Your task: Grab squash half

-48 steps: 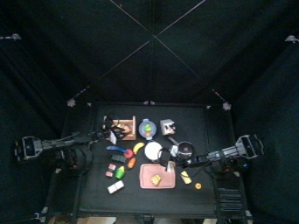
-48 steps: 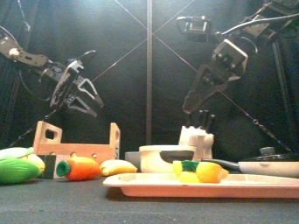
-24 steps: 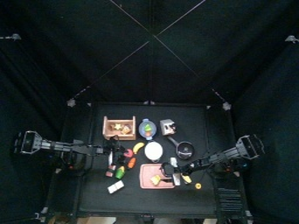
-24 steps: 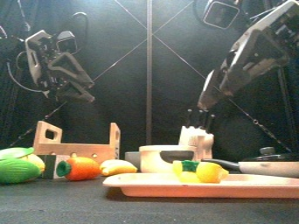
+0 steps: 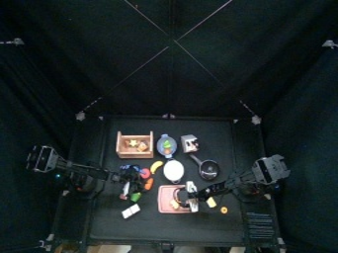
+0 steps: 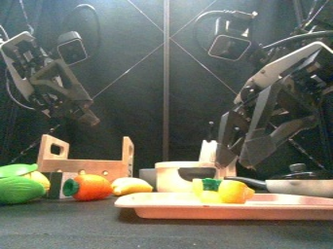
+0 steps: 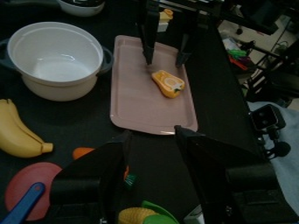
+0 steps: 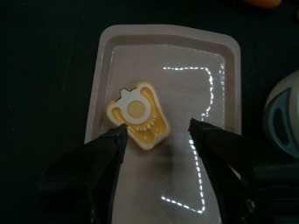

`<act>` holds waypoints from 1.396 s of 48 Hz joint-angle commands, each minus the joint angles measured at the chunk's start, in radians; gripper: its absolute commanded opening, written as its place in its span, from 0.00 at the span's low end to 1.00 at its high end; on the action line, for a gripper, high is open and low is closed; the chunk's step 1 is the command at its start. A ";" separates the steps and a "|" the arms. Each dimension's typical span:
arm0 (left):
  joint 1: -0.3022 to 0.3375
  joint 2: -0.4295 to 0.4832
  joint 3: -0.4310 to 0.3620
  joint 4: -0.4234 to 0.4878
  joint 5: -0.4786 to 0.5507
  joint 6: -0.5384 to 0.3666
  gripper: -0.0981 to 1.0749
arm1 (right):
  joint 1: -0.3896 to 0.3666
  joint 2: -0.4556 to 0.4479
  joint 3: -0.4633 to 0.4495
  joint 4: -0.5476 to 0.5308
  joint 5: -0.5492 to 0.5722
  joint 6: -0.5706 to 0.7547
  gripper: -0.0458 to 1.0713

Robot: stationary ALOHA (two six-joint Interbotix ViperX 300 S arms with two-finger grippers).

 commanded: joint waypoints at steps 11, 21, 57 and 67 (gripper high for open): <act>-0.002 0.014 -0.023 -0.015 -0.009 0.002 0.79 | 0.023 0.000 -0.035 0.008 -0.031 0.000 0.85; -0.002 0.014 -0.025 -0.017 -0.009 0.002 0.79 | 0.023 0.000 -0.038 0.043 -0.043 0.000 0.86; -0.002 0.014 -0.025 -0.017 -0.009 0.002 0.79 | 0.025 0.012 -0.040 0.031 -0.043 -0.002 0.95; -0.002 0.014 -0.025 -0.017 -0.009 0.002 0.79 | 0.020 0.054 -0.058 0.006 -0.037 -0.002 0.95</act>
